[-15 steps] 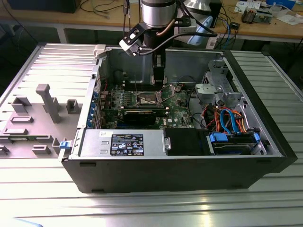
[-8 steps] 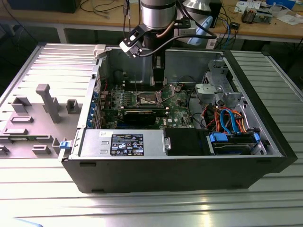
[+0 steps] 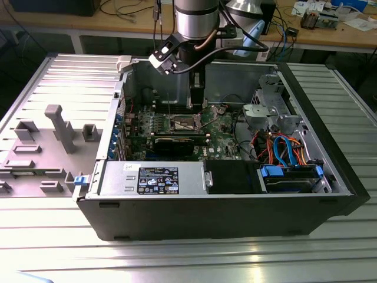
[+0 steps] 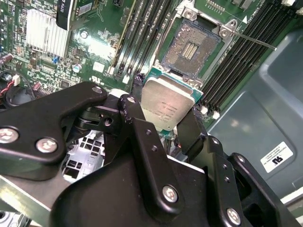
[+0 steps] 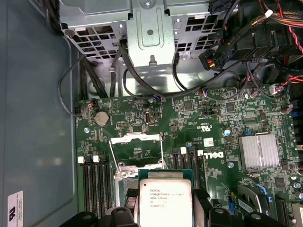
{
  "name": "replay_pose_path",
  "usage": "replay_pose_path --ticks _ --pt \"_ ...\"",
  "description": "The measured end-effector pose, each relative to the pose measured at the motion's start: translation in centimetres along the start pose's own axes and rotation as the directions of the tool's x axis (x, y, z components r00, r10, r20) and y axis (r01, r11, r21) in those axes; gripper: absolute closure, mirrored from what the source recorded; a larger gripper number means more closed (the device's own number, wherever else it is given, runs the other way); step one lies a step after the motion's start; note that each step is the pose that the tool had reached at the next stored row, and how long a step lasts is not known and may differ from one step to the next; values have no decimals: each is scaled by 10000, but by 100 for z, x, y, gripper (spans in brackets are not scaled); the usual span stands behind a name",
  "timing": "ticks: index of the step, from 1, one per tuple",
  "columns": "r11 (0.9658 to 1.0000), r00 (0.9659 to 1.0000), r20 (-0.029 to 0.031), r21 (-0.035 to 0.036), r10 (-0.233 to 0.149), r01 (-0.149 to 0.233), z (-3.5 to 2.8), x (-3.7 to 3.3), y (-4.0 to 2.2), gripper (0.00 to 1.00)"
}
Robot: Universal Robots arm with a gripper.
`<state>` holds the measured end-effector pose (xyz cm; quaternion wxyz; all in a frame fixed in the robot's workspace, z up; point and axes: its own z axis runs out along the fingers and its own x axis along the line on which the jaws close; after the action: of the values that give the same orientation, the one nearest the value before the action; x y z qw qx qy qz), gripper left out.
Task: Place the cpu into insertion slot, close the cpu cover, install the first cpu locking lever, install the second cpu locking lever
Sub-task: 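Place the cpu into insertion slot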
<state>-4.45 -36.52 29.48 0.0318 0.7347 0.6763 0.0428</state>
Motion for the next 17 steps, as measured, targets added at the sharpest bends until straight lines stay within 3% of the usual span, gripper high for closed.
replay_pose_path --ticks 17 --pt "10000 10000 0 0 0 0 81 -2 -8 46"
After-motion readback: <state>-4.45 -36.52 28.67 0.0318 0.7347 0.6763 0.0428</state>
